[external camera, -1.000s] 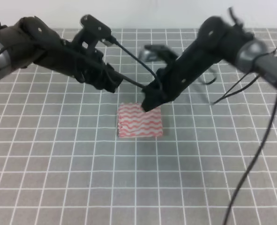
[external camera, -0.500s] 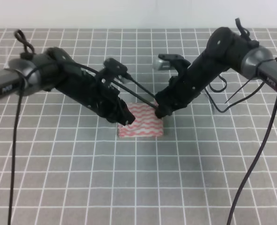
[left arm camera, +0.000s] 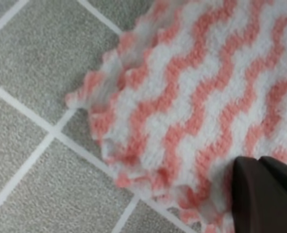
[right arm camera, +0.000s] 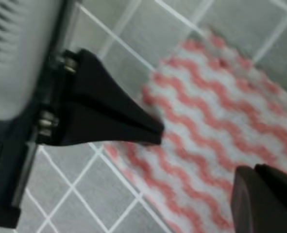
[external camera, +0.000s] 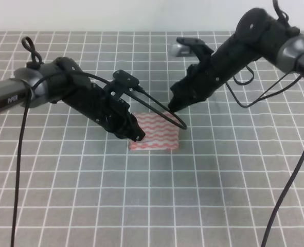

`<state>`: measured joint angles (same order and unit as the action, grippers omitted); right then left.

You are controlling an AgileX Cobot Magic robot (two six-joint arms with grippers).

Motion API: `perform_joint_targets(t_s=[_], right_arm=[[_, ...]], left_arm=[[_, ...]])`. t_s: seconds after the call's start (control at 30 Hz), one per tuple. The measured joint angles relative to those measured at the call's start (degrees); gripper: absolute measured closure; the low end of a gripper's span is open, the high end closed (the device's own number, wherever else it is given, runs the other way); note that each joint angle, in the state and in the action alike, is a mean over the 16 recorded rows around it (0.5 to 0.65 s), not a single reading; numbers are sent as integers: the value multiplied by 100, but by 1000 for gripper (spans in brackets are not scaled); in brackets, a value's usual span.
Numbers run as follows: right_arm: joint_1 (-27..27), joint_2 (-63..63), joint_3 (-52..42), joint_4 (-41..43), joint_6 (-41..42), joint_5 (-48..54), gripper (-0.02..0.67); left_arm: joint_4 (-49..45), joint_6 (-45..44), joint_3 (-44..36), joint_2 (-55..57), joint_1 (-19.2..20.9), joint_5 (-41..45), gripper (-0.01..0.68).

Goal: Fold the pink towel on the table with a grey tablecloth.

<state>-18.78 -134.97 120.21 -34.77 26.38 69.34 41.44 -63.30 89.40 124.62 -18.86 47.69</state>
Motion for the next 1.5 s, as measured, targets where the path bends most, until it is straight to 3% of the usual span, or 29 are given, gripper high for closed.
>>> perform_joint_targets(t_s=[0.43, 0.8, 1.1, 1.5], right_arm=[[3, 88, -16, -150, 81, 31, 666], [29, 1022, -48, 79, 83, -170, 666], [19, 2586, -822, -242, 384, -1110, 667], [-527, 5112, -3755, -1790, 2057, -3738, 667]], left_arm=[[166, -24, -11, -480, 0, -227, 676], [-437, 889, -321, -2379, -4, -903, 676], [-1246, 2327, -1979, -4810, -4, -1911, 676], [-1885, 4002, -4681, -8340, -4, -2636, 675]])
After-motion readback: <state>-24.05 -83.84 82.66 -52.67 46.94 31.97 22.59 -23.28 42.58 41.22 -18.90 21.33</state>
